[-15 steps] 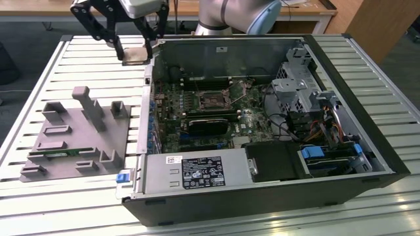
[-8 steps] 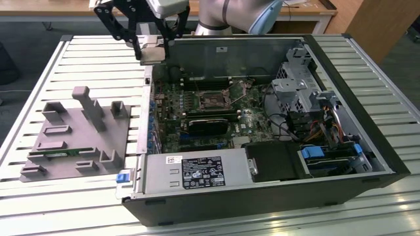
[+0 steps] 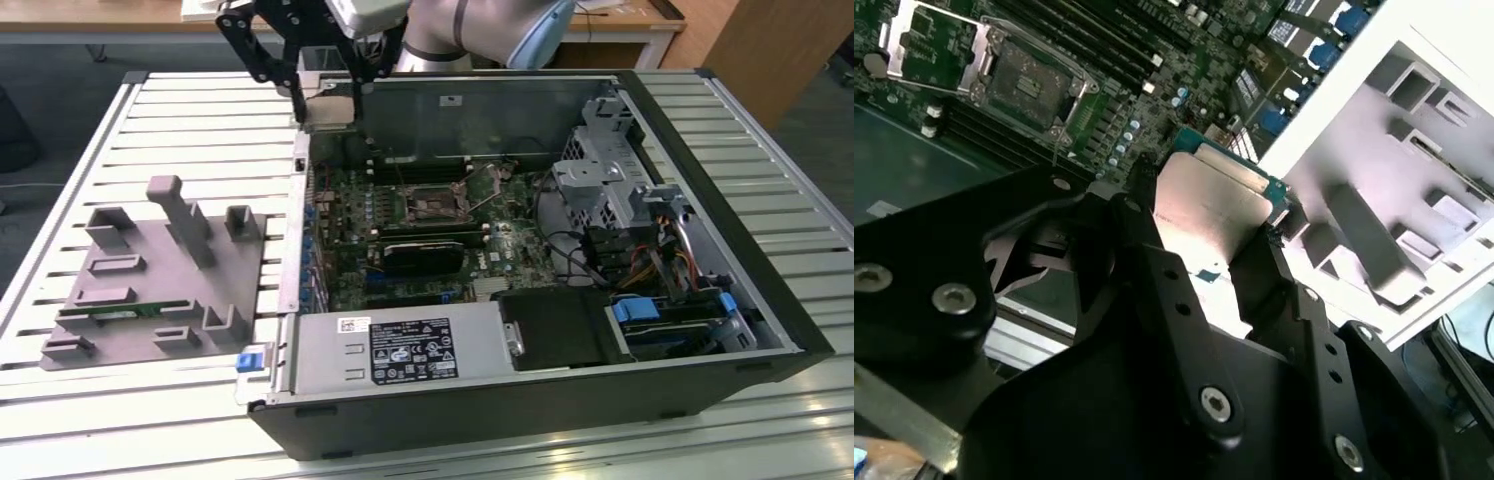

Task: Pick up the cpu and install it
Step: 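Pick up the cpu and move it towards the insertion slot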

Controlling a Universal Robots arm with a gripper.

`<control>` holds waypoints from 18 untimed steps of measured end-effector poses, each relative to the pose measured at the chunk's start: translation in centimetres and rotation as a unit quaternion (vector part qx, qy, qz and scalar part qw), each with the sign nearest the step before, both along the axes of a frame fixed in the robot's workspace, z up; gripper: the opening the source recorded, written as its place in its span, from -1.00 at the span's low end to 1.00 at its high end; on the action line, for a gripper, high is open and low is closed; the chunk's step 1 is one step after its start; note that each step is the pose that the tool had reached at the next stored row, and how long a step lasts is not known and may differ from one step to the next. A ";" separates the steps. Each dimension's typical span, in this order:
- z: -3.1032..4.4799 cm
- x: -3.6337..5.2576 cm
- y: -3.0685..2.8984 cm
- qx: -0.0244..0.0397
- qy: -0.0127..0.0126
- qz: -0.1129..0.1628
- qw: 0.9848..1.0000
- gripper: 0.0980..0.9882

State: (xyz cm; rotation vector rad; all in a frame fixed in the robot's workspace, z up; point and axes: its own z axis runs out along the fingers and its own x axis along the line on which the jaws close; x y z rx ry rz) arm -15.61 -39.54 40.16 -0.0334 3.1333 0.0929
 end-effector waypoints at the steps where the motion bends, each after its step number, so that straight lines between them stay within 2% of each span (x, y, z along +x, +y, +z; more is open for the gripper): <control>1: -0.01 0.24 0.00 0.000 0.000 0.000 1.000 0.00; 5: -0.07 1.12 0.00 0.000 0.000 0.000 1.000 0.00; 12: -0.18 3.40 0.04 0.000 -0.001 0.000 1.000 0.00; 18: -0.26 5.33 0.53 0.000 -0.002 0.000 1.000 0.00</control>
